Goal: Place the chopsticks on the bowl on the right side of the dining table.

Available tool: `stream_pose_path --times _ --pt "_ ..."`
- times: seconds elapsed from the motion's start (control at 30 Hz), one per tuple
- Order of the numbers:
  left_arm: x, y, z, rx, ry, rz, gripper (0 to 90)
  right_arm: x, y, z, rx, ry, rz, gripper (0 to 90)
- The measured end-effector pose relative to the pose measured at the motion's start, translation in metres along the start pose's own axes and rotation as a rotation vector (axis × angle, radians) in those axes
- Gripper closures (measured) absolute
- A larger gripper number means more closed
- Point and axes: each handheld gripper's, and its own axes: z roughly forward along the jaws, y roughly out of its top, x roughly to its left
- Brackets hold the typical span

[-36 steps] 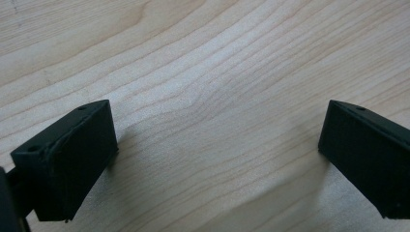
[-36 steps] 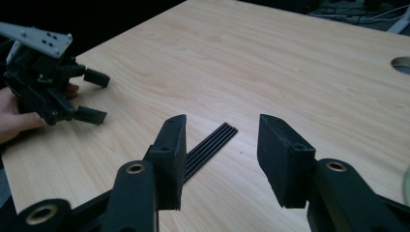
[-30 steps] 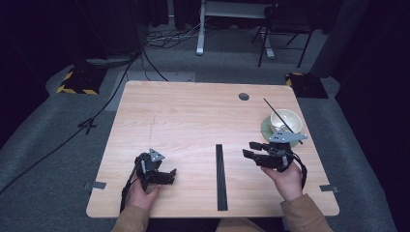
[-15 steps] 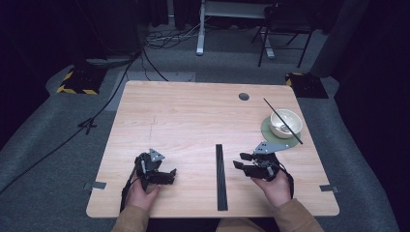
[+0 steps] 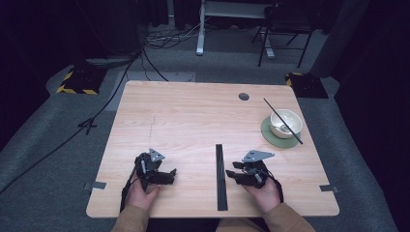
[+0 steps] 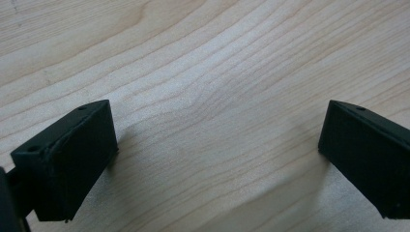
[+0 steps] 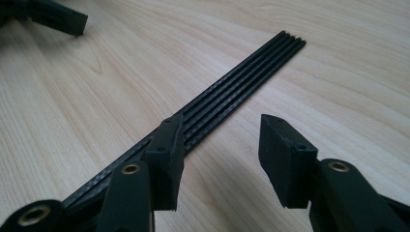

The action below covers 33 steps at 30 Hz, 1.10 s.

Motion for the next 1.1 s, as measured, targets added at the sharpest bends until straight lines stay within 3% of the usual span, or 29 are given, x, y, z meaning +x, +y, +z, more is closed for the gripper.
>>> stream_pose_path --times 0.17,0.3,0.53,1.1 --pt "0.0 0.0 0.0 0.0 0.0 0.0 0.4 0.009 -0.002 0.008 0.026 -0.003 -0.034 52.9" --pt "0.0 0.0 0.0 0.0 0.0 0.0 0.5 0.013 -0.002 0.011 0.027 0.004 -0.029 52.7" --pt "0.0 0.0 0.0 0.0 0.0 0.0 0.5 0.014 -0.003 0.013 0.042 0.003 -0.051 52.7" --pt "0.0 0.0 0.0 0.001 -0.003 -0.001 0.5 0.012 -0.005 0.014 0.058 -0.012 -0.045 54.6"
